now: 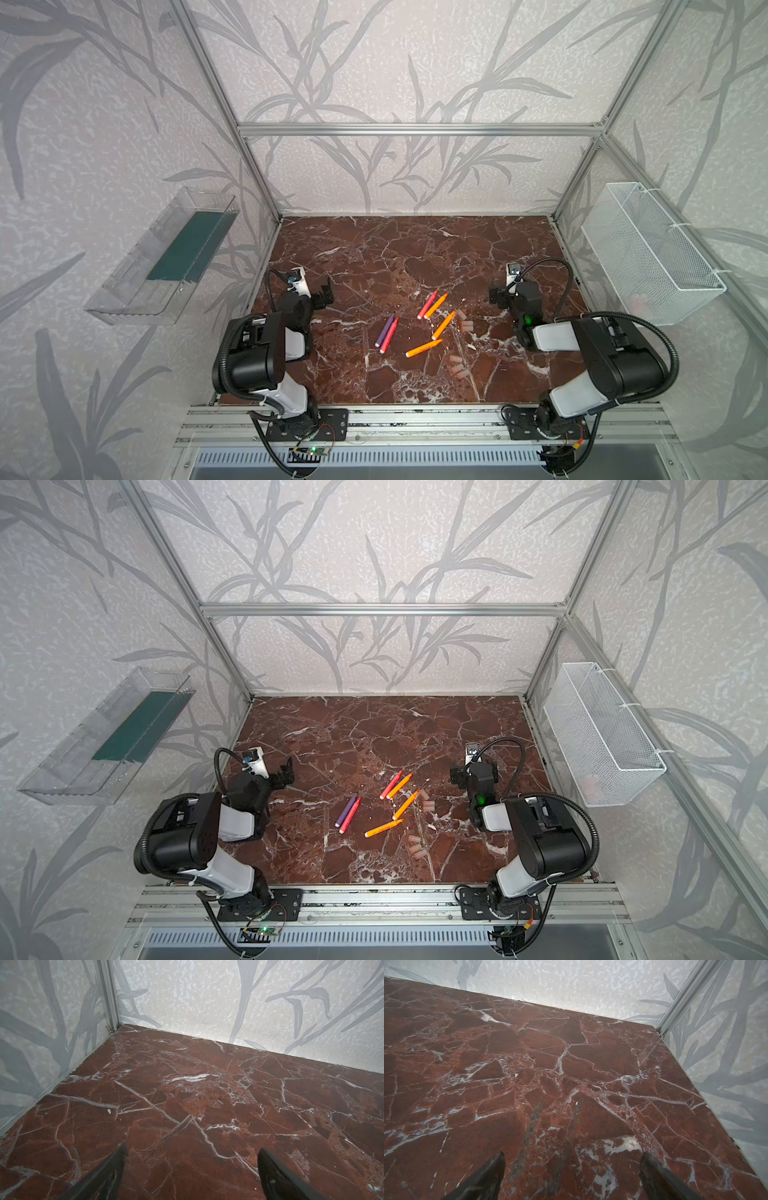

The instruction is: Insert the pens into the pen caps

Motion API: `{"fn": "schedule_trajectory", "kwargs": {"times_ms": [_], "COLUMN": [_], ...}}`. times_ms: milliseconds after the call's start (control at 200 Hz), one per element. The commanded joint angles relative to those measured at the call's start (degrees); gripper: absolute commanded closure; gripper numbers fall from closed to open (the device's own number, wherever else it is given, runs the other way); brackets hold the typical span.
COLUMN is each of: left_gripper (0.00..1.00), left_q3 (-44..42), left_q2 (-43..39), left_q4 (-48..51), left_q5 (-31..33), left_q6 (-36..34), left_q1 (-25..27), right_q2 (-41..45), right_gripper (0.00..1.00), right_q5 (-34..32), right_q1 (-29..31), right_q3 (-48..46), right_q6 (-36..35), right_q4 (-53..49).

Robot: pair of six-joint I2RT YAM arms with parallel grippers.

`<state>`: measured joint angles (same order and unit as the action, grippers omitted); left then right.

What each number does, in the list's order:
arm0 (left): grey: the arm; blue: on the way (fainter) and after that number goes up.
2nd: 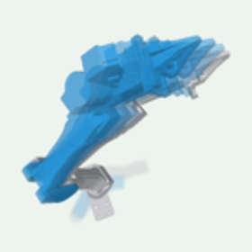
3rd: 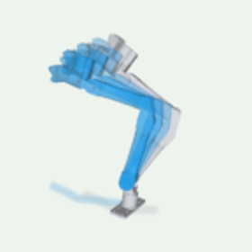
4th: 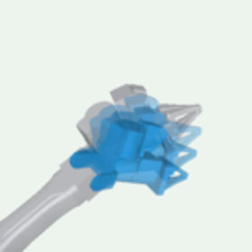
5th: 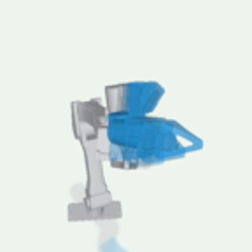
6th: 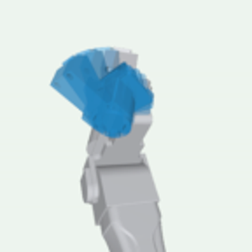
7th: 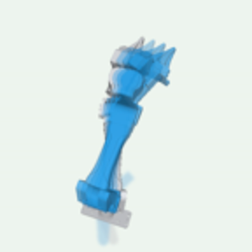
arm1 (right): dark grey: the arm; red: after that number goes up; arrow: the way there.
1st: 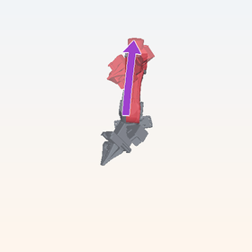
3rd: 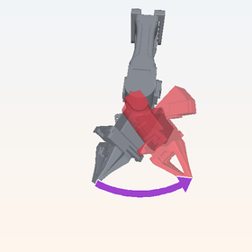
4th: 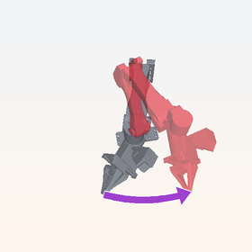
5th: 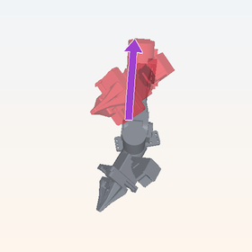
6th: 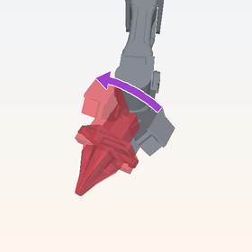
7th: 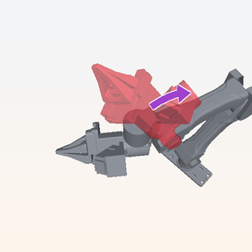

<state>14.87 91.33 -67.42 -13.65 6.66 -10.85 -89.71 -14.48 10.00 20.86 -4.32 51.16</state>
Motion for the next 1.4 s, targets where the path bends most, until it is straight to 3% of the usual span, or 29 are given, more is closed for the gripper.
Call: {"fn": "schedule_trajectory", "kwargs": {"times_ms": [0,170,775,895,940,1020,1080,1180,1224,1294,1349,1394], "left_gripper": [0.01,0.01,0.01,0.01,0.01,0.01,0.01,0.01,0.01,0.01,0.01,0.01], "left_q3": [1.55,4.59,4.5,3.12,1.19,-1.92,-3.68,-1.18,1.32,2.42,4.58,7.21], "left_q2": [-0.27,-0.98,-0.98,-2.28,-4.03,-11.25,-19.55,-35.15,-40.07,-44.42,-46.15,-46.47], "left_q4": [0.61,7.99,7.66,6.01,3.81,4.6,9.39,30.42,39.8,43.51,49.15,53.49], "left_q5": [-1.08,-3.12,-3.05,-5.16,-2.1,0.13,3.31,10.76,10.58,10.09,6.41,1.57], "left_q6": [-0.88,-4.1,-4.11,-5.06,-5.17,-4.96,-5.02,5.13,7.0,12.35,15.3,15.69], "left_q1": [0.48,2.12,2.21,2.28,3.27,3.74,5.22,6.32,6.55,6.56,6.54,6.59], "right_q2": [0.69,0.75,0.77,2.96,5.57,13.57,20.53,26.98,28.38,31.0,33.28,34.79], "right_gripper": [0.01,0.01,0.01,0.01,0.01,0.01,0.01,0.01,0.01,0.01,0.01,0.01], "right_q5": [-0.55,-0.5,-0.59,0.24,-1.42,-6.29,-7.45,-7.25,-8.11,-7.4,-2.34,4.16], "right_q1": [-0.33,-0.31,-0.33,-0.07,0.29,0.64,0.66,0.67,0.65,0.55,0.5,0.55], "right_q3": [1.23,1.2,1.15,-1.96,-3.84,-3.61,0.02,5.29,5.62,6.02,7.67,8.31], "right_q6": [0.62,0.55,0.51,-0.73,-1.02,2.3,7.06,14.03,17.13,23.23,26.52,24.32], "right_q4": [0.79,0.73,0.82,5.25,7.93,-2.11,-19.4,-35.32,-37.36,-39.92,-45.03,-46.98]}}
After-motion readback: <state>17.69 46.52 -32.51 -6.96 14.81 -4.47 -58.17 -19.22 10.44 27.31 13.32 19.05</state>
